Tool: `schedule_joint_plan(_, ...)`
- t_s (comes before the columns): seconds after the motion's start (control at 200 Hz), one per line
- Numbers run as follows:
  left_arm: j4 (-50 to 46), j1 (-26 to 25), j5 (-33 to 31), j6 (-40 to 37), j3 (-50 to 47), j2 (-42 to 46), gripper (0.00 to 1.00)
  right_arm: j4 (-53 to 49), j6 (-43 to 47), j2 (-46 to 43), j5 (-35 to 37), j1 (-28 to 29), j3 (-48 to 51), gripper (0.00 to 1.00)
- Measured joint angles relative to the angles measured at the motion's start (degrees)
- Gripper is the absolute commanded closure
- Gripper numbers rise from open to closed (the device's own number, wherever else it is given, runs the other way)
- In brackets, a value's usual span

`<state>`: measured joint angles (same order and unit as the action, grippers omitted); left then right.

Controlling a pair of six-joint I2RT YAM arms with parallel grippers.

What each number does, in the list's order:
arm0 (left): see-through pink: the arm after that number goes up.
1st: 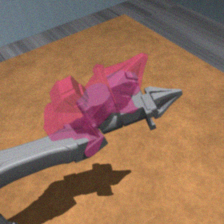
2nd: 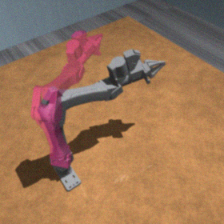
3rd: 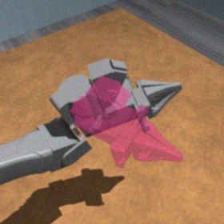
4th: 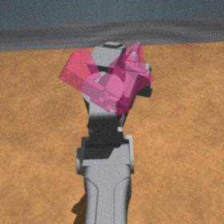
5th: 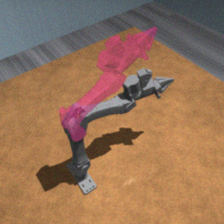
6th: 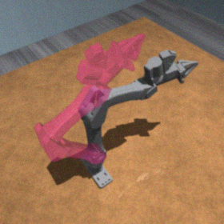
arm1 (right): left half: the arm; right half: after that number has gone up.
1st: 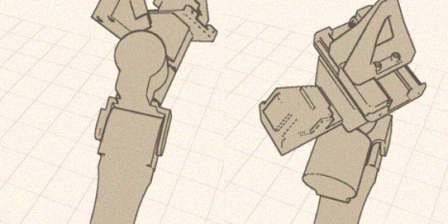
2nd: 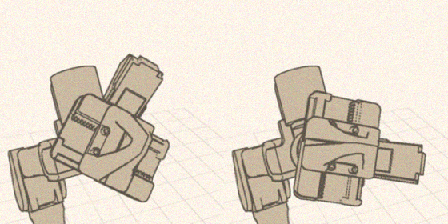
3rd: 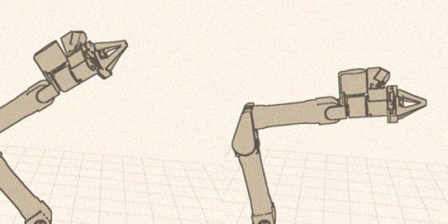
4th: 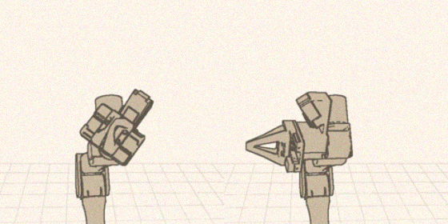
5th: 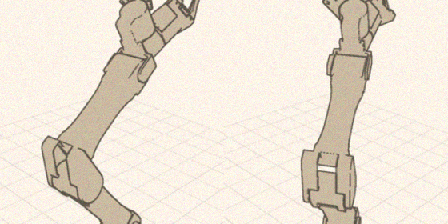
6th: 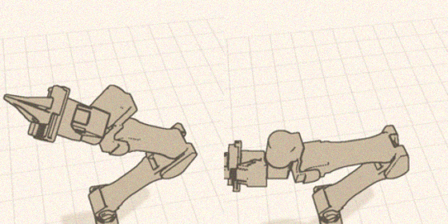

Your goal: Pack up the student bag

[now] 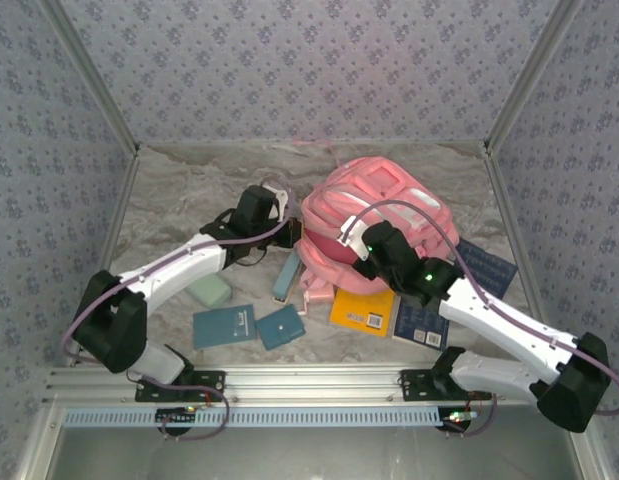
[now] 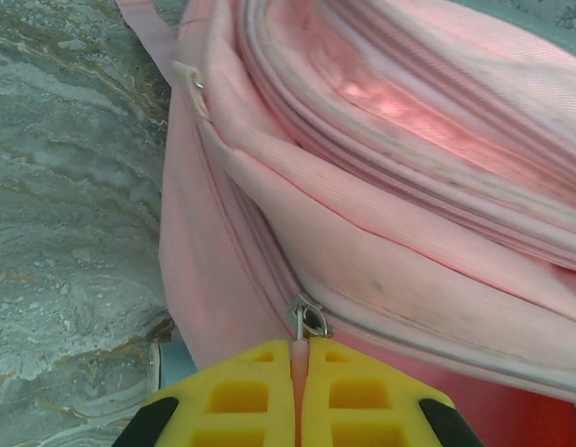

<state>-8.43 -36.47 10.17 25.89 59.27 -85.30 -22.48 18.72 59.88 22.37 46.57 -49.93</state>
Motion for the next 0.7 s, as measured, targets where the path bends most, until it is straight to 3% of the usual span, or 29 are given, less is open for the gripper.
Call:
schedule_joint_plan(0.21,1.7,1.0,4.0,0.2,0.7,-2.2,1.00,-2.9,0.4,-1.8,0.4,-2.3,0.0,1.00)
schedule_joint_plan(0.23,1.9,1.0,4.5,0.3,0.7,-2.3,1.00,-3.1,0.4,-1.8,0.4,-2.4,0.0,0.96)
schedule_joint_plan(0.27,2.3,1.0,5.6,0.6,0.7,-2.3,1.00,-3.4,0.7,-2.0,0.4,-2.7,0.0,0.76)
schedule_joint_plan(0.35,2.7,0.9,7.2,1.3,1.0,-2.3,1.00,-3.9,1.8,-2.8,0.2,-3.0,0.0,0.62)
schedule_joint_plan(0.7,3.8,-3.7,9.6,4.0,1.0,-1.0,1.00,-6.3,7.1,-4.7,-7.8,-3.1,-3.5,0.37)
